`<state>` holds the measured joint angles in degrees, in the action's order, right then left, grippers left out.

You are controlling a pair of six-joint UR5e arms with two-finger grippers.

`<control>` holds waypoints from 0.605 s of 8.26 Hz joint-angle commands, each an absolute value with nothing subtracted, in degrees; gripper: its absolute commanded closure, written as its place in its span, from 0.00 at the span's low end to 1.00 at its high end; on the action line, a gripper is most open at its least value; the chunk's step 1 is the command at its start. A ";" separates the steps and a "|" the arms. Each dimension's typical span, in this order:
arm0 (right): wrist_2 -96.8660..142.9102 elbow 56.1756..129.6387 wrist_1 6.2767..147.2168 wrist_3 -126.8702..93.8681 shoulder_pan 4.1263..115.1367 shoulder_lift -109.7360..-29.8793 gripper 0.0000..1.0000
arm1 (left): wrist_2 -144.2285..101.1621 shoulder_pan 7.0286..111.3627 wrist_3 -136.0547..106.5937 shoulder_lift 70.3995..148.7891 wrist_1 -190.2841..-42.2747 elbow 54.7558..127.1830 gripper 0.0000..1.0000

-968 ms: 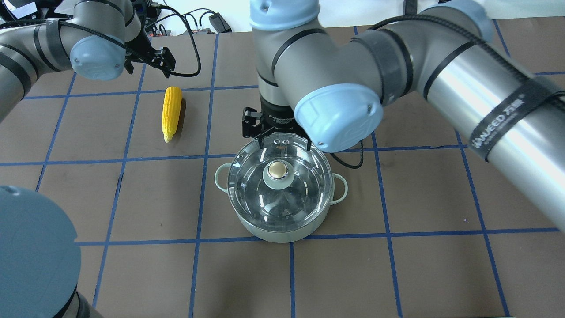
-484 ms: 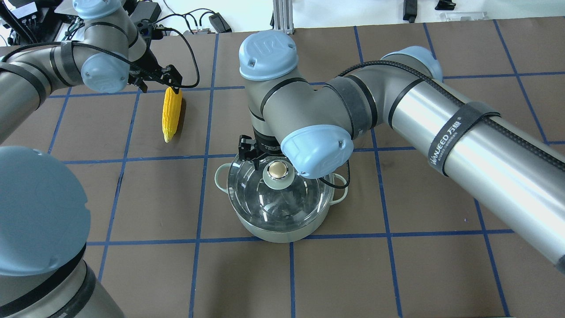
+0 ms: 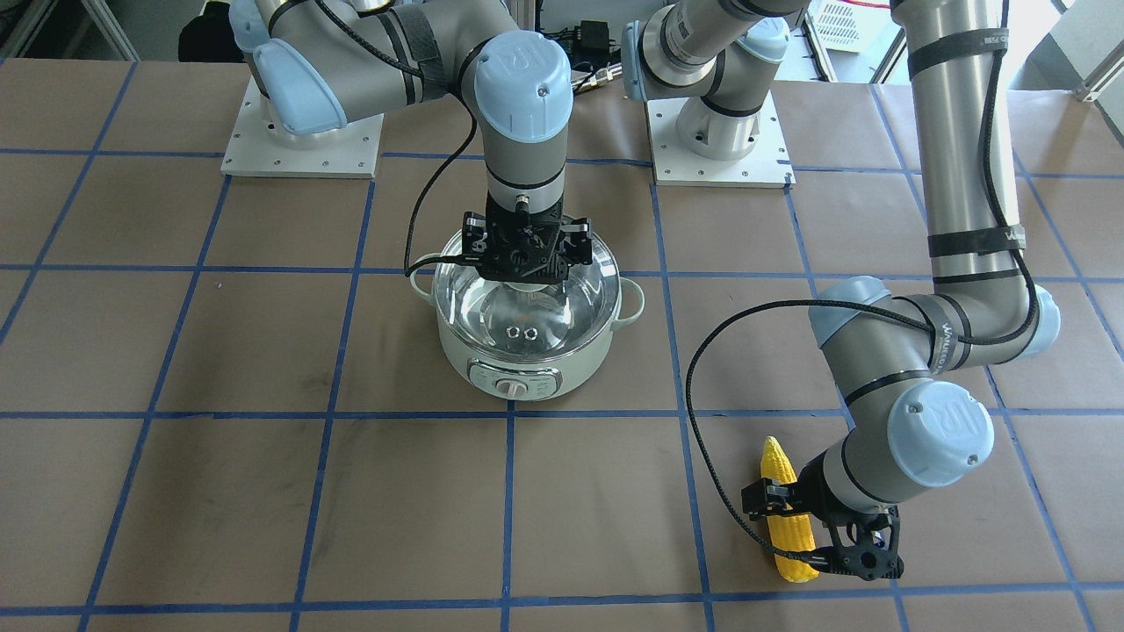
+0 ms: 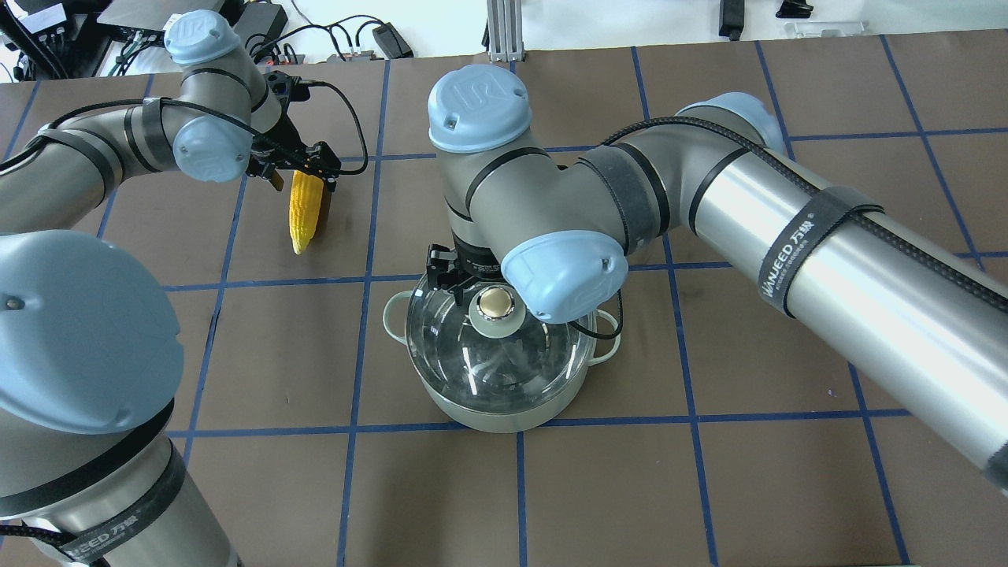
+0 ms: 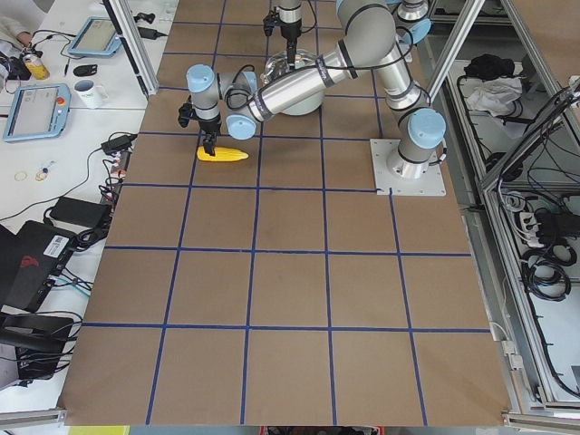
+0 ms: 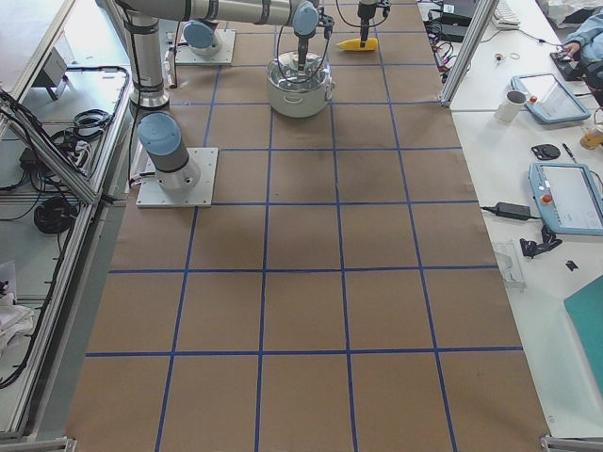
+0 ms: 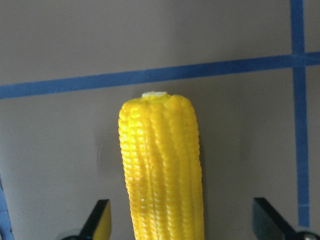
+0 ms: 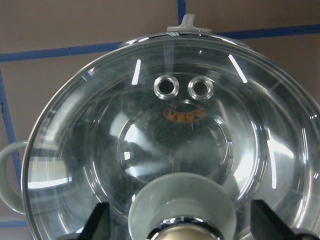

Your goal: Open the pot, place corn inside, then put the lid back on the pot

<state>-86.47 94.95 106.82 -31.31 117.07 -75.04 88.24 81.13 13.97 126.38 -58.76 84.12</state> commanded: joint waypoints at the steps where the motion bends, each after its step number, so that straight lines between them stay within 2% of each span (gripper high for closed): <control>1: -86.57 95.01 105.82 -32.25 117.07 -75.32 0.10 | 88.16 81.12 15.99 128.93 -58.80 84.11 0.00; 2: -86.49 95.01 105.65 -32.78 117.07 -75.41 0.11 | 87.98 81.12 17.91 129.37 -58.80 84.02 0.00; 3: -86.48 95.01 105.73 -32.96 117.07 -75.41 0.15 | 88.33 81.12 17.49 129.55 -58.89 83.94 0.42; 4: -86.48 94.92 105.73 -32.96 117.07 -75.41 0.19 | 88.77 81.12 17.14 129.38 -59.50 83.59 0.99; 5: -86.48 94.83 105.73 -32.96 117.07 -75.41 0.27 | 88.68 81.12 16.96 128.77 -59.07 83.58 1.00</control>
<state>-86.49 94.97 105.75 -32.83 117.07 -75.39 88.47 81.12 17.18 129.30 -59.14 83.79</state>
